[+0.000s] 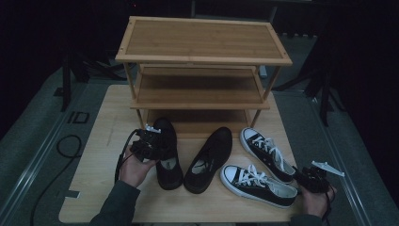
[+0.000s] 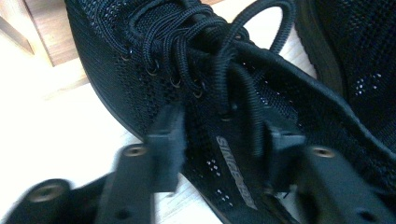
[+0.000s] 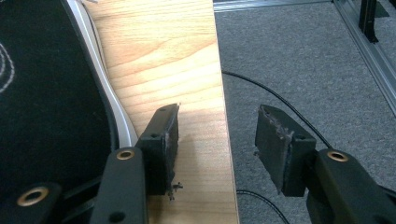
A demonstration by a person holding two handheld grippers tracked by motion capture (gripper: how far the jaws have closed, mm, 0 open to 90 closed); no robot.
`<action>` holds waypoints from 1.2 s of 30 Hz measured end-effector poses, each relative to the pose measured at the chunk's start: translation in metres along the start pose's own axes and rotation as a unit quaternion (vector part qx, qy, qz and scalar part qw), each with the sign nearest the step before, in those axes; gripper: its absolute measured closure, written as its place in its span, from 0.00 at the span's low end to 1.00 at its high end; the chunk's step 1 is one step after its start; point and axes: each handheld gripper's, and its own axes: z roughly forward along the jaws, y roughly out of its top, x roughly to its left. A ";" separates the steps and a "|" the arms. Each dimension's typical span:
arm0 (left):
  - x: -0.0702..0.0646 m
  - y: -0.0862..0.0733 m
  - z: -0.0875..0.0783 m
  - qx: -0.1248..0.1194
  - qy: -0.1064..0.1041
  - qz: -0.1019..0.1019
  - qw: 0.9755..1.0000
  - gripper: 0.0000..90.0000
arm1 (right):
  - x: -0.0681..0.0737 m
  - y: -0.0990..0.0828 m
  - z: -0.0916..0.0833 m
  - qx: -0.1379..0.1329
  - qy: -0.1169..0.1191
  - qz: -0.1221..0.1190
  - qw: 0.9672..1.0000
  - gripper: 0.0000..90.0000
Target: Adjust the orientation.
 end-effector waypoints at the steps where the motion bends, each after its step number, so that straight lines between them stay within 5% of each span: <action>1: 0.000 0.000 -0.001 0.000 0.000 0.000 1.000 0.75 | 0.000 0.000 0.000 0.000 0.000 0.000 1.000 0.54; 12: 0.008 -0.003 -0.008 0.009 0.004 0.016 1.000 0.93 | 0.000 0.000 0.000 0.000 -0.001 0.000 1.000 0.54; 23: 0.038 -0.011 -0.021 0.007 -0.004 0.000 1.000 0.96 | 0.000 0.000 0.000 0.000 -0.001 0.000 1.000 0.55; 36: 0.053 -0.013 -0.027 0.015 -0.014 0.019 1.000 0.97 | 0.000 0.000 0.000 0.000 0.000 0.000 1.000 0.55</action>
